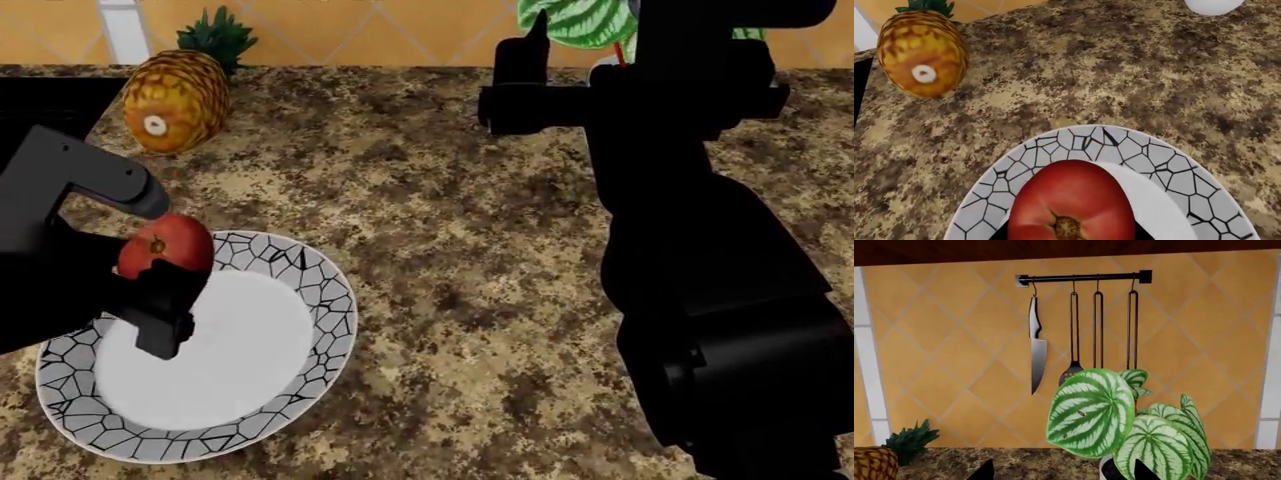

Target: Pick the tomato from the sink and place it on the plate located on the counter

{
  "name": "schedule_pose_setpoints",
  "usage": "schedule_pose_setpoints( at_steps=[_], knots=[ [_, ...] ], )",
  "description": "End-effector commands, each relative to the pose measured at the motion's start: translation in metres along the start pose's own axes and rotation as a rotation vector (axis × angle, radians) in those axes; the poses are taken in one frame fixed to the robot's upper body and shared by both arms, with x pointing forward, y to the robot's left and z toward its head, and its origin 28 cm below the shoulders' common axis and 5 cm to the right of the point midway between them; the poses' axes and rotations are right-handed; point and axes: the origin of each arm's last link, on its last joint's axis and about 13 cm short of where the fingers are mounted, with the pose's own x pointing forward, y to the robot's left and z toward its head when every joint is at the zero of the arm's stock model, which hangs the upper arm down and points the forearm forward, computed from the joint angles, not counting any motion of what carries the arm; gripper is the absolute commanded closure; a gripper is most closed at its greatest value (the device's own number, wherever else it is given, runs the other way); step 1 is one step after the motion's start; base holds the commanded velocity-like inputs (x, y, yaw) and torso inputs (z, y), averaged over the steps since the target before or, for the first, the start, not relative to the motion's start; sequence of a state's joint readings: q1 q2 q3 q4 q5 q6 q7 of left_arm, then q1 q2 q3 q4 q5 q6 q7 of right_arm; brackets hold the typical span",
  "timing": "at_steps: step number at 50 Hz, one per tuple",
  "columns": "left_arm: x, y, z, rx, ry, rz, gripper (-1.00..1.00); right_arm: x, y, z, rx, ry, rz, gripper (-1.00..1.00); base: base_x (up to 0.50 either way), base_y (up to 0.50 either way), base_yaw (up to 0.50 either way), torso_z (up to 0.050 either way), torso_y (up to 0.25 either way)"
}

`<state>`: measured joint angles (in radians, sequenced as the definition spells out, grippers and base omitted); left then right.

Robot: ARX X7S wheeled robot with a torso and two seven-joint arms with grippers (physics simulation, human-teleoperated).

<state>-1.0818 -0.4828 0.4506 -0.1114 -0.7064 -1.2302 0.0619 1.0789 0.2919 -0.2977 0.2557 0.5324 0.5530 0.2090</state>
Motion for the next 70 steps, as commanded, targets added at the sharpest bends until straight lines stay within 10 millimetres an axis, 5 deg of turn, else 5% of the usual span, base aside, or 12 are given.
schedule_pose_setpoints(
  at_steps=[1, 58, 59, 70],
  knots=[
    [0.009, 0.002, -0.007, 0.011, 0.081, -0.033, 1.00, 0.000, -0.001, -0.001, 0.003, 0.002, -0.003, -1.00, 0.00, 0.00, 0.00, 0.000, 0.000],
    [0.025, -0.006, -0.029, 0.064, 0.186, -0.068, 1.00, -0.001, -0.005, -0.007, 0.014, 0.006, -0.015, -1.00, 0.00, 0.00, 0.00, 0.000, 0.000],
    [0.025, -0.005, -0.029, 0.065, 0.186, -0.066, -1.00, -0.001, -0.004, -0.007, 0.014, 0.008, -0.014, -1.00, 0.00, 0.00, 0.00, 0.000, 0.000],
    [0.022, -0.004, -0.023, 0.060, 0.165, -0.064, -1.00, -0.002, -0.004, -0.006, 0.014, 0.006, -0.013, -1.00, 0.00, 0.00, 0.00, 0.000, 0.000]
  ],
)
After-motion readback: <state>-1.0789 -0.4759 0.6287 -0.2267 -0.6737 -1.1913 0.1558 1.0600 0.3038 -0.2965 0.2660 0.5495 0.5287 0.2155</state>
